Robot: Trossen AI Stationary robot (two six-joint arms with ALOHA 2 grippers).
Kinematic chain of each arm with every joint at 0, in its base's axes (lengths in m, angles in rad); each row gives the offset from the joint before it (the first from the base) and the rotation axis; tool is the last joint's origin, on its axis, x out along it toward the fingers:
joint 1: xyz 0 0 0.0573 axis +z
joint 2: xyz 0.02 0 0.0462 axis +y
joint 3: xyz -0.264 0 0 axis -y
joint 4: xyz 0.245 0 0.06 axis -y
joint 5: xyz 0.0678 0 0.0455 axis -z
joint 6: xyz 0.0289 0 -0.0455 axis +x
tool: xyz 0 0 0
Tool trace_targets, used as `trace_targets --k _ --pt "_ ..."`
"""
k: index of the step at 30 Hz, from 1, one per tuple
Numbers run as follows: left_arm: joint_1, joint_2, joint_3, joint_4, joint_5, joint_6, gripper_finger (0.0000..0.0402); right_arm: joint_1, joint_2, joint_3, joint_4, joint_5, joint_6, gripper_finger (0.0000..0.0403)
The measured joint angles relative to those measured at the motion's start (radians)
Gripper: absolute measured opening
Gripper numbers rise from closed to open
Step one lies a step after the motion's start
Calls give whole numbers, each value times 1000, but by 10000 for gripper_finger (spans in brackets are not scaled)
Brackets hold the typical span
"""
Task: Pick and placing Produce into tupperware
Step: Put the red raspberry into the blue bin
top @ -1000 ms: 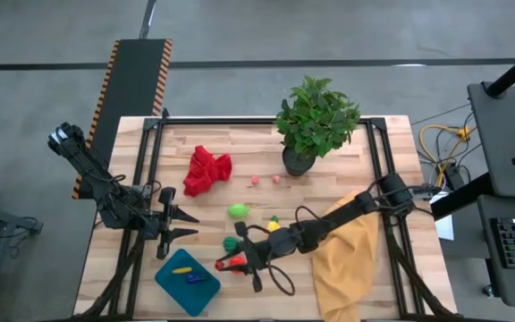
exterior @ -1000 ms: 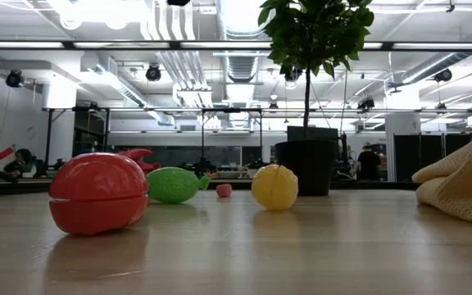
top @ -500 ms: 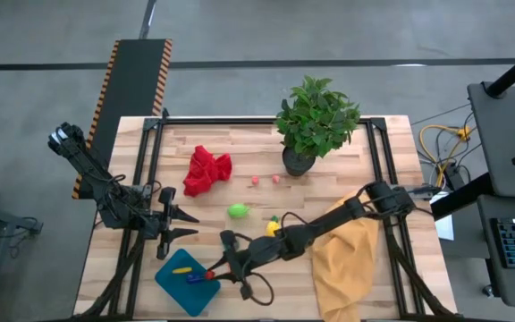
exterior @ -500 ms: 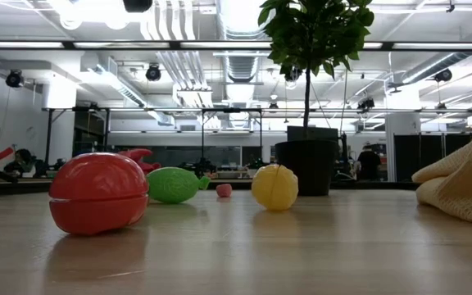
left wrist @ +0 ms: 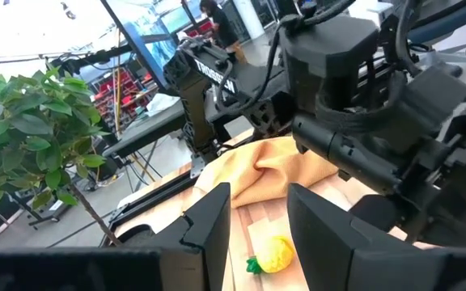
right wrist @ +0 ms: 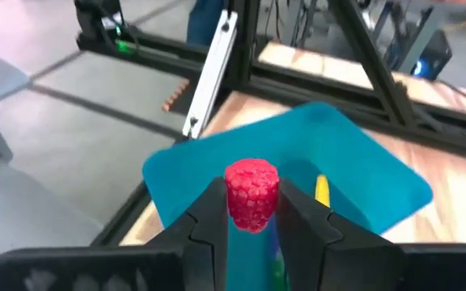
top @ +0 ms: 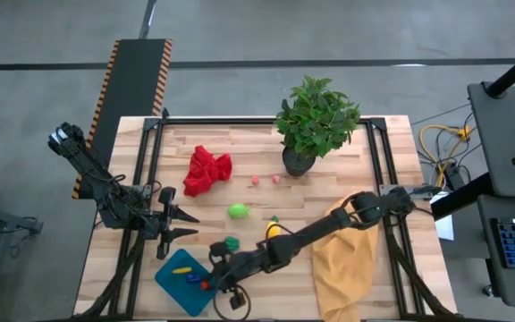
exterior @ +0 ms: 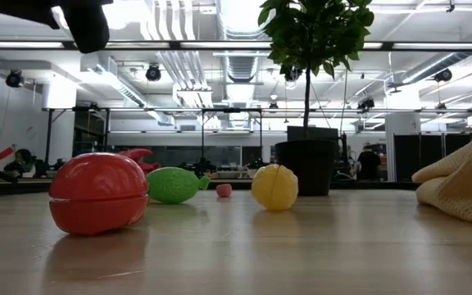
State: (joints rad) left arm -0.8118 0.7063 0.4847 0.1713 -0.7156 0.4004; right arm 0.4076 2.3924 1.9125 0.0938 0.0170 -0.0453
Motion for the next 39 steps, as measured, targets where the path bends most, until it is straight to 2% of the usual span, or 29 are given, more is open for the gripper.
trace_targets --k 7,16,39 --pt "0 0 0 0 0 0 109 2 0 54 -150 -6 -1 76" --pt "0 0 0 0 0 0 109 2 0 4 -131 -24 53 76" --pt "0 0 0 -1 0 0 109 6 29 -6 -61 -17 71 77"
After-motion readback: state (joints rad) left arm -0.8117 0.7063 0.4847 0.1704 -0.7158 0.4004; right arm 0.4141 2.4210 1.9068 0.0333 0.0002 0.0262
